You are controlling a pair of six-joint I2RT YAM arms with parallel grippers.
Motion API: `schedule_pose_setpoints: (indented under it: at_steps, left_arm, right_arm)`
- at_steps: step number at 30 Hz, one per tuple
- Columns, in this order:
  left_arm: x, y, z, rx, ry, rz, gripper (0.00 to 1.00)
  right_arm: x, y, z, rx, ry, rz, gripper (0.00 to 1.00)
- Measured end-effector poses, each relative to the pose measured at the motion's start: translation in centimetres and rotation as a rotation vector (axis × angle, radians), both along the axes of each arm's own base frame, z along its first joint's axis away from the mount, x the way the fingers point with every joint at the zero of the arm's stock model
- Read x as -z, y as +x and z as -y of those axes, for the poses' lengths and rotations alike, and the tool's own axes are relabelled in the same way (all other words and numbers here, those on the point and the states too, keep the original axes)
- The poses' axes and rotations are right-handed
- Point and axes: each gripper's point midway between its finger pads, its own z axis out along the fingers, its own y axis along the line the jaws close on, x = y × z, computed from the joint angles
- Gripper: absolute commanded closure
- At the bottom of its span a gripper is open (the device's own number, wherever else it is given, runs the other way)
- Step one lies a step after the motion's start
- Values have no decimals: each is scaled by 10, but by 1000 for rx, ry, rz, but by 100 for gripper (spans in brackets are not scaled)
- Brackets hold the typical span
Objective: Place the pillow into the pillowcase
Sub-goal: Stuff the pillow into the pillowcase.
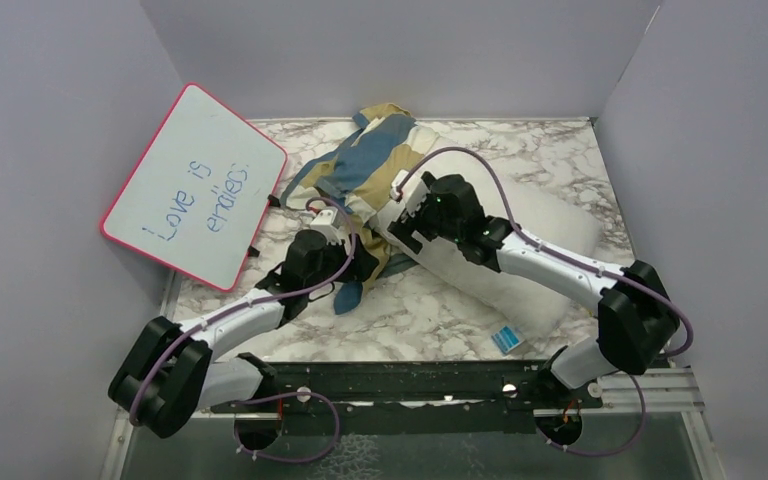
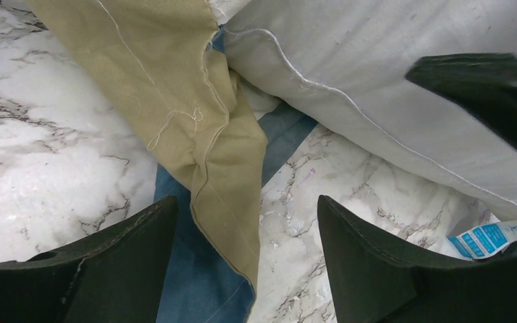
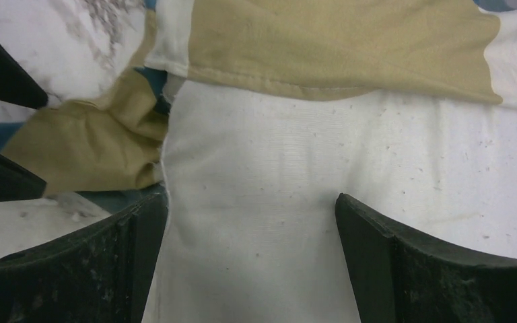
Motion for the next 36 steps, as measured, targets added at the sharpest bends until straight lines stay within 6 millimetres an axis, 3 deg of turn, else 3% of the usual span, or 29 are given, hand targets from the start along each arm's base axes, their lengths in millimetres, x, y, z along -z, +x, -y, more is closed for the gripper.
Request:
schedule_pose_setpoints:
  at_steps: [4,6,8,10,12,13,14,17,21,24,27,31,36]
  left_arm:
    - [5,5,5,1,-15,-4,35]
    - [12,6,8,7,-19,-16,46]
    - [19,6,13,24,-26,-33,70]
    - [29,5,18,49,-29,-55,90]
    - [36,3,23,78,-26,-73,100]
    - [36,3,26,96,-31,-81,100]
    - [35,3,29,108,-36,-78,100]
    - [13,11,40,139,-75,-38,100]
    - [-41,23,58,177,-139,89,100]
    - [-76,20,73,216,-163,192,100]
    - [-76,8,87,262,-147,216,100]
    - [-73,-5,113,352,-126,218,100]
    - [-114,-7,135,417,-180,290,97]
  right_arm:
    - [27,10,7,24,-122,80,1]
    - [42,18,7,44,-165,99,8]
    - [48,27,6,62,-176,123,28]
    - [47,35,3,80,-176,138,58]
    - [36,43,-2,97,-150,144,83]
    - [29,47,-4,112,-124,144,94]
    - [21,51,-5,129,-96,142,99]
    - [4,61,-7,169,10,111,99]
    - [-3,74,1,228,224,-21,99]
    - [-23,84,9,277,382,-90,99]
    - [-50,90,13,319,508,-116,100]
    - [-67,84,6,332,629,-184,99]
    - [-81,81,7,364,762,-250,100]
